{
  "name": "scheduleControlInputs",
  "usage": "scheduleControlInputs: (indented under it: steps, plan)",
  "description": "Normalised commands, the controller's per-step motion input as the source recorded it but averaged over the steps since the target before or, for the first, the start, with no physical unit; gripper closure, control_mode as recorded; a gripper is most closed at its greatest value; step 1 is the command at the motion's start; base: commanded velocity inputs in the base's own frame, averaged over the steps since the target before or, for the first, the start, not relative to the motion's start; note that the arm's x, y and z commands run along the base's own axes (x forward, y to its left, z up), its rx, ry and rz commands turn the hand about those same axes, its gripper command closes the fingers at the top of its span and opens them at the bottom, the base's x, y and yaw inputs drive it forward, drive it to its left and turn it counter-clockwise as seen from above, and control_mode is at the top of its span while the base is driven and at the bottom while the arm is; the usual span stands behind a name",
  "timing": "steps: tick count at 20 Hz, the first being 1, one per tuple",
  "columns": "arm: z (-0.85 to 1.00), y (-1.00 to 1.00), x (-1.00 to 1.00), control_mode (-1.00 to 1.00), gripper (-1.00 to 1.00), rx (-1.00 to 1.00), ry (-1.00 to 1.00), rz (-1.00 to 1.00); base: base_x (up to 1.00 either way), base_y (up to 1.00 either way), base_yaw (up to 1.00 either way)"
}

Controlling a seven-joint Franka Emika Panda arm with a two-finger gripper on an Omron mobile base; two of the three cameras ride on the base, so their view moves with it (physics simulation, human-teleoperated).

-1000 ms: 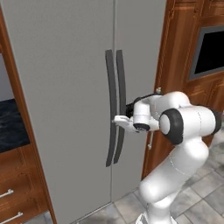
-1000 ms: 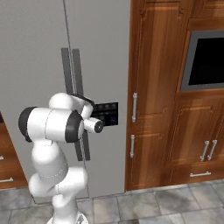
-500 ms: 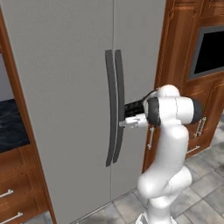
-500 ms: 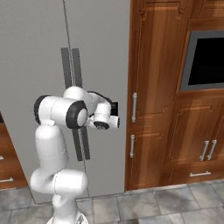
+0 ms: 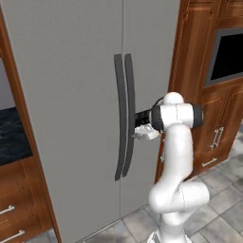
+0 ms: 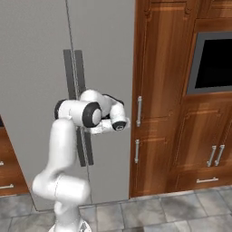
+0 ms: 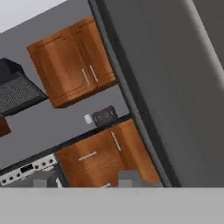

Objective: The ice cube tray has been filled with water. Take the tray and place it in the freezer to make ice. Close the freezer door after placing the tray.

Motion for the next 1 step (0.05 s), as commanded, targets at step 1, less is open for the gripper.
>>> scheduleControlInputs:
  steps: [1]
  plan:
    - [0.29, 0.14, -0.6, -1.0, -1.0, 0.0, -0.6, -0.39, 0.0, 0.0, 0.0]
